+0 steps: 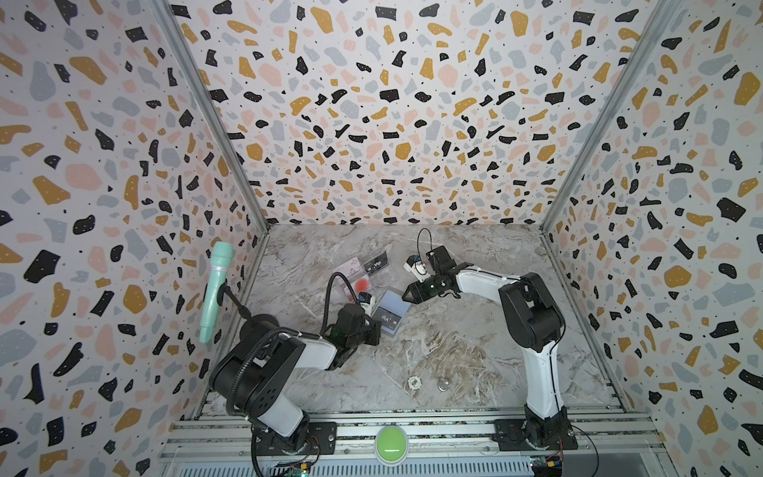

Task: Take the credit cards out of the card holder
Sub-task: Flip over the card slot in the card holder, then rotate the card holder at the center of the table.

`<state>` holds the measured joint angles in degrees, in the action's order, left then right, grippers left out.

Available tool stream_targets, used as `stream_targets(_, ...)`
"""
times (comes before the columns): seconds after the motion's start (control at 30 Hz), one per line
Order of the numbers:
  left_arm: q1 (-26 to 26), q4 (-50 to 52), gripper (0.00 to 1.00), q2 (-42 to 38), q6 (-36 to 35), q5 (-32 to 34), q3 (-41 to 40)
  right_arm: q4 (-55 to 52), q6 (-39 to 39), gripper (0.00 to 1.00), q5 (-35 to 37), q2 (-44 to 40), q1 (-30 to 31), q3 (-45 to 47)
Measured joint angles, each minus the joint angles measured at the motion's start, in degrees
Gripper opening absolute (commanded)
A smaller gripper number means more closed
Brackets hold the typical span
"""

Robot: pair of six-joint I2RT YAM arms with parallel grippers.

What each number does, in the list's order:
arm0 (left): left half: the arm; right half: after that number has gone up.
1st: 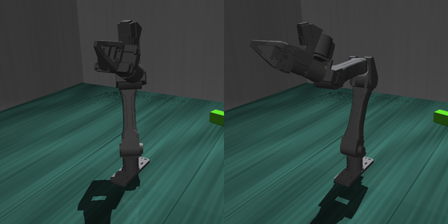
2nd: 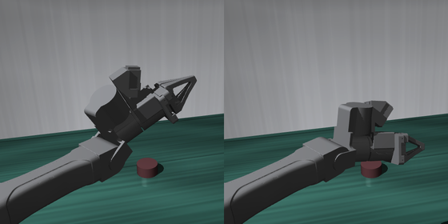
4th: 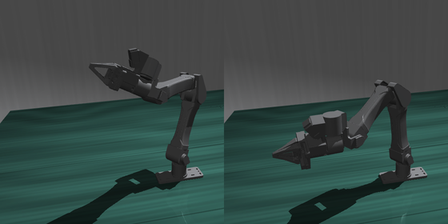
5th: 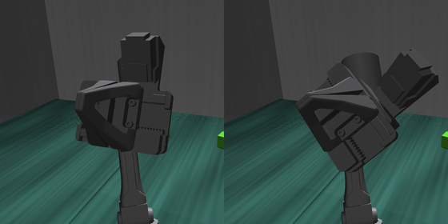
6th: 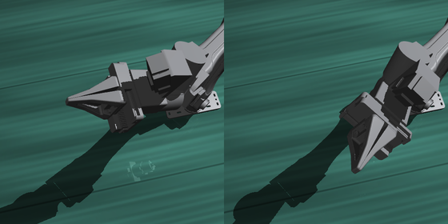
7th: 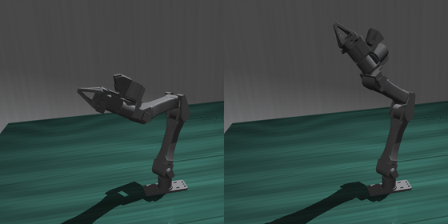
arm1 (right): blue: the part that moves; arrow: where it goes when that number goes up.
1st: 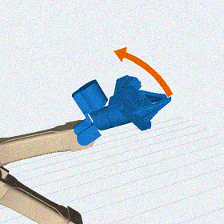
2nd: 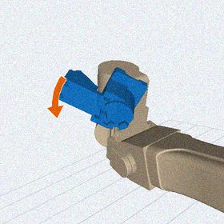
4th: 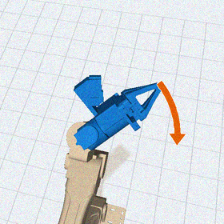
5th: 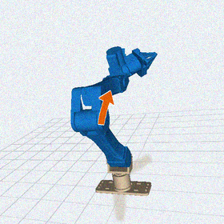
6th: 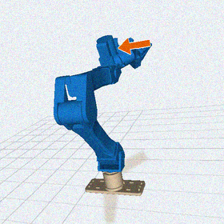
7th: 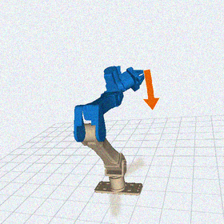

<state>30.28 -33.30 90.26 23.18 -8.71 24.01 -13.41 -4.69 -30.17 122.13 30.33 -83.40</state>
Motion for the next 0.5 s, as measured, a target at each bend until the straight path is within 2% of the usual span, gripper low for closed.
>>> stream_targets(0.23,0.0,-0.1,0.03,0.0,0.0,0.0,-0.1,-0.2,-0.3,0.42,-0.6,0.3,0.0,-0.2)
stream_targets(0.5,0.0,-0.2,0.04,-0.6,0.0,0.2,-0.7,1.3,-1.4,0.1,-6.1,0.8,-1.6,0.7)
